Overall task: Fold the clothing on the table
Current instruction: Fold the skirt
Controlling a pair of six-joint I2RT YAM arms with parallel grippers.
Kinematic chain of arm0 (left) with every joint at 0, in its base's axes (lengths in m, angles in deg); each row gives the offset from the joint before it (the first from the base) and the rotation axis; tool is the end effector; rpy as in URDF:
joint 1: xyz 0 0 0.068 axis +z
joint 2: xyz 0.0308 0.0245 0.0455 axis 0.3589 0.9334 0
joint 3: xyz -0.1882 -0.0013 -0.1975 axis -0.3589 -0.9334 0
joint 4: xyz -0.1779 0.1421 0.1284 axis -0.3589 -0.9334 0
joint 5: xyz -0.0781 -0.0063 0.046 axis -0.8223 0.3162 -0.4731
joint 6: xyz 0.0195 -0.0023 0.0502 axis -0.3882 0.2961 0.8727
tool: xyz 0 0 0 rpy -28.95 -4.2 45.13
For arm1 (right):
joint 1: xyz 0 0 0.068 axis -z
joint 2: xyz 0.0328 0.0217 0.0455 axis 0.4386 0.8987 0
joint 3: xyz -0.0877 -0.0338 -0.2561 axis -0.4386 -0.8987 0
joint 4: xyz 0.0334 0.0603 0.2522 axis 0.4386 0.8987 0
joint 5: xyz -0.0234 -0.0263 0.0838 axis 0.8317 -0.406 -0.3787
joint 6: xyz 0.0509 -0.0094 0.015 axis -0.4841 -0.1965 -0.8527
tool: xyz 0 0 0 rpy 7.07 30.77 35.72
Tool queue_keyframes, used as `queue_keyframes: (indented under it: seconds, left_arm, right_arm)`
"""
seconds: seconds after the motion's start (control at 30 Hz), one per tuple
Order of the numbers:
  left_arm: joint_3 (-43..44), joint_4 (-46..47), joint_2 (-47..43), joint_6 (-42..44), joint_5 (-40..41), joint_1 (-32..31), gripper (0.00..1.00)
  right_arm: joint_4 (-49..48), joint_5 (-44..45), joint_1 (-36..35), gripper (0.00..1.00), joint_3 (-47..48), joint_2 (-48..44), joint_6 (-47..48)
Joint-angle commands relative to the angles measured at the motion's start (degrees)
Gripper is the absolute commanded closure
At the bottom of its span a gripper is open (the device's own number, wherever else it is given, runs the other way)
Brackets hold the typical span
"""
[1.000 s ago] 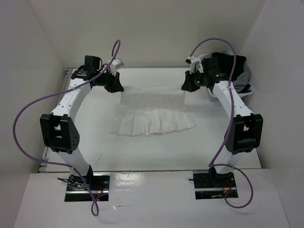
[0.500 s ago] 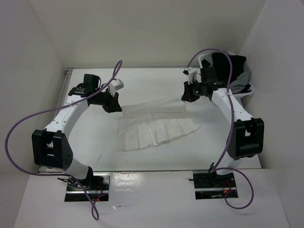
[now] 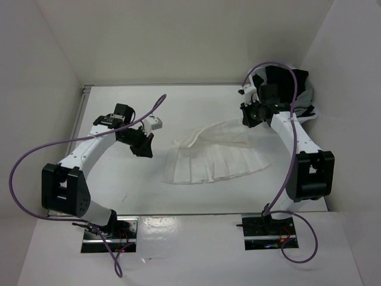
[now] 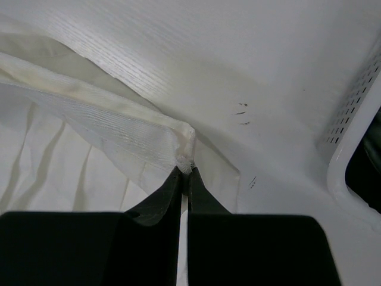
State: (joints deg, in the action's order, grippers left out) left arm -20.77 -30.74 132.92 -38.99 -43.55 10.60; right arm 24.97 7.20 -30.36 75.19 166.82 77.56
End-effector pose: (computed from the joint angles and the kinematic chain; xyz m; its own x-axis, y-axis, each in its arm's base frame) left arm 0.2791 -0.0724 0.2633 -0.6158 0.5020 -0.6073 0.7575 0.5894 -0.2808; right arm 0.3454 0.0359 0.2853 -0.5994 -0.4124 -0.6861 -0.5169 0.8538 -0.0617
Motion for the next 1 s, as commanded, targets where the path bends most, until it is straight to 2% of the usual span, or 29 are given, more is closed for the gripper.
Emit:
queue_keyframes:
  seconds: [0.0, 0.17, 0.23, 0.27, 0.3, 0.37, 0.4, 0.5, 0.6, 0.73, 0.97]
  left_arm:
    - [-0.52, 0.06, -1.78, -0.13, -0.53, -0.37, 0.95]
    - [-0.52, 3.57, -1.17, -2.4, 1.14, -0.37, 0.95]
    - [-0.52, 4.89, -1.17, -3.46, 1.14, -0.37, 0.9]
    - [-0.52, 6.9, -0.47, -4.34, 1.14, -0.37, 0.7]
    - [-0.52, 7.79, 0.23, -5.13, 0.62, -0.9, 0.61]
    - [-0.52, 10.85, 1.63, -5.84, 0.61, -1.95, 0.48]
    - [-0.52, 11.74, 1.64, -5.84, 0.61, -2.65, 0.35]
    - [-0.52, 15.43, 3.14, -6.45, 3.5, -7.91, 0.21]
    - [-1.22, 17.99, 4.71, -6.45, 5.89, -11.7, 0.17]
    - [-1.22, 21.24, 8.23, -6.45, 7.2, -17.84, 0.17]
    - [-0.61, 24.23, 11.57, -7.77, 11.34, -22.43, 0.18]
  right_arm:
    - [1.36, -1.46, -0.23, 1.0, -0.74, -3.31, 3.95]
    - [3.83, -1.46, -0.23, 1.0, -1.79, -4.45, 6.15]
    - [3.83, -0.93, -0.23, 1.0, -1.79, -4.45, 6.15]
    - [3.83, -0.93, -0.23, 1.0, -1.79, -4.97, 6.15]
    - [3.83, -0.93, -0.23, 1.0, -2.31, -4.98, 6.15]
    - [3.83, -0.93, -0.23, 1.0, -2.32, -4.98, 6.15]
    - [3.83, -1.54, -0.23, 1.0, -2.32, -4.98, 6.15]
    - [3.83, -1.54, -0.23, 1.0, -2.32, -4.36, 5.53]
    - [3.83, -1.54, -0.23, 1.0, -1.79, -3.84, 4.31]
    - [3.3, -2.24, -0.23, 1.0, -1.79, -2.78, 3.08]
    - [2.78, -2.25, -0.23, 1.0, -1.79, -2.78, 2.02]
